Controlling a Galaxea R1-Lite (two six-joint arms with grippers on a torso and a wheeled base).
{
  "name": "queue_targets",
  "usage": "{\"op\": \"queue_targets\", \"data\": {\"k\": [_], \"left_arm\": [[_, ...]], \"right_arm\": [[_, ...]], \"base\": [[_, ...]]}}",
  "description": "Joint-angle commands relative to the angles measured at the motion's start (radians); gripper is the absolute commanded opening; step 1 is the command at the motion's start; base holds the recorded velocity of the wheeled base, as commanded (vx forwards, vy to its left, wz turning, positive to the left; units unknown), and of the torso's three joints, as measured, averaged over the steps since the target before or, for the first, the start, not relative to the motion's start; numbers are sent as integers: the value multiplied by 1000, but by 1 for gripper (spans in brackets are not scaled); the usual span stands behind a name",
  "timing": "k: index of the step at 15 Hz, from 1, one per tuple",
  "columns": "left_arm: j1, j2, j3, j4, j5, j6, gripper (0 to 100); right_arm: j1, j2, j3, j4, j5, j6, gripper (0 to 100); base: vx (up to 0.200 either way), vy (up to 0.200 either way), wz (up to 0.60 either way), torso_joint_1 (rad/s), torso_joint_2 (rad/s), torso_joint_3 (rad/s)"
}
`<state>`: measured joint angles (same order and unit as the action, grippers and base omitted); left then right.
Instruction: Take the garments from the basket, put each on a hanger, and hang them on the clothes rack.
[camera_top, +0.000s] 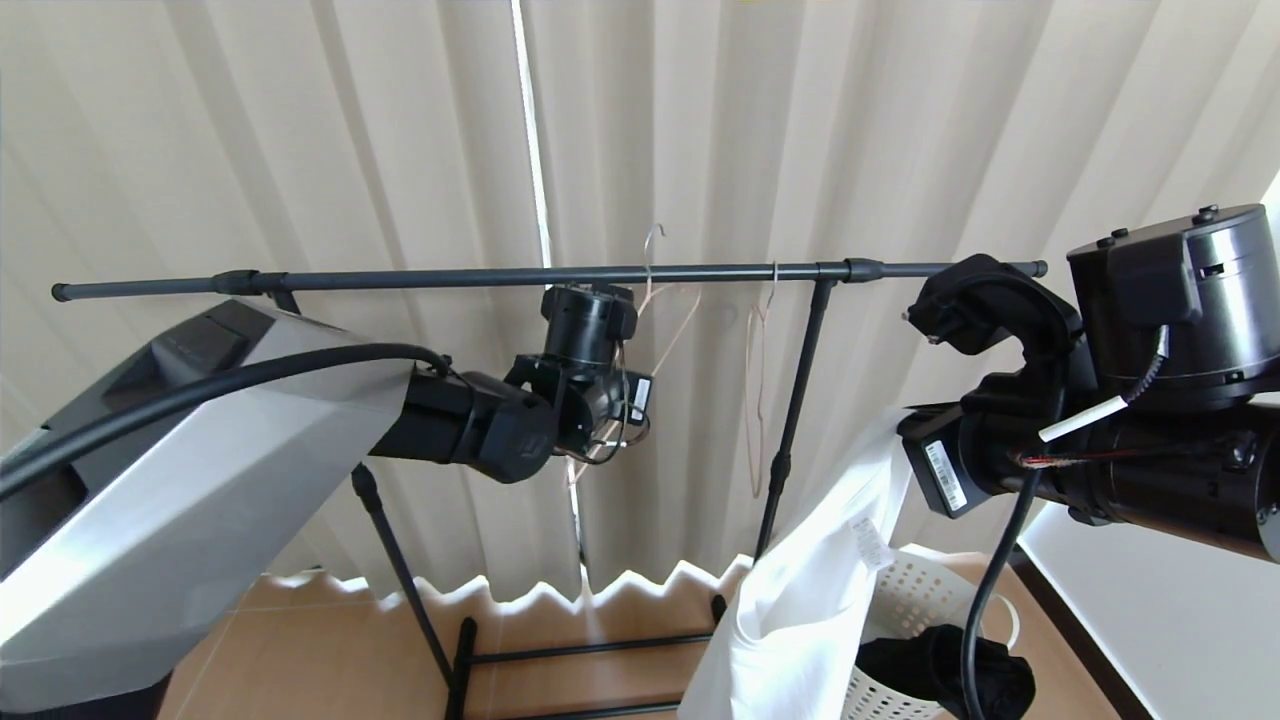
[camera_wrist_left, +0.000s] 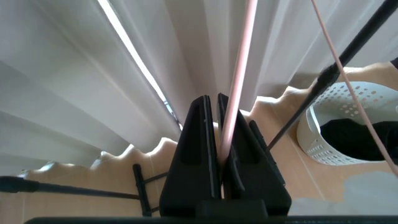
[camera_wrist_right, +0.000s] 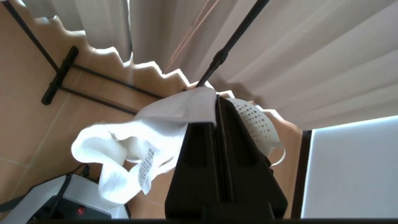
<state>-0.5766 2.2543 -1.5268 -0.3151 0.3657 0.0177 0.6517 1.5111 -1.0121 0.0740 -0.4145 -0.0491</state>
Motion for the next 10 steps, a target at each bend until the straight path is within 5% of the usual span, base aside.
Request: {"op": "queue_targets", "data": {"k": [1,6,10], "left_arm": [[-8,-177,252,-111,-2,4,0],[-8,-367,574,-249,-7,10,0],[-9,-558,775,-288,-73,16,0]], "right_arm": [[0,11,3,-30,-3,-1,0],[-1,35,-11,-77,-15,2,0],[-14,110,-22,-204,-127,3,0]], "base": [[0,0,0,0,0,0],[0,0,0,0,0,0],[0,0,0,0,0,0]]}}
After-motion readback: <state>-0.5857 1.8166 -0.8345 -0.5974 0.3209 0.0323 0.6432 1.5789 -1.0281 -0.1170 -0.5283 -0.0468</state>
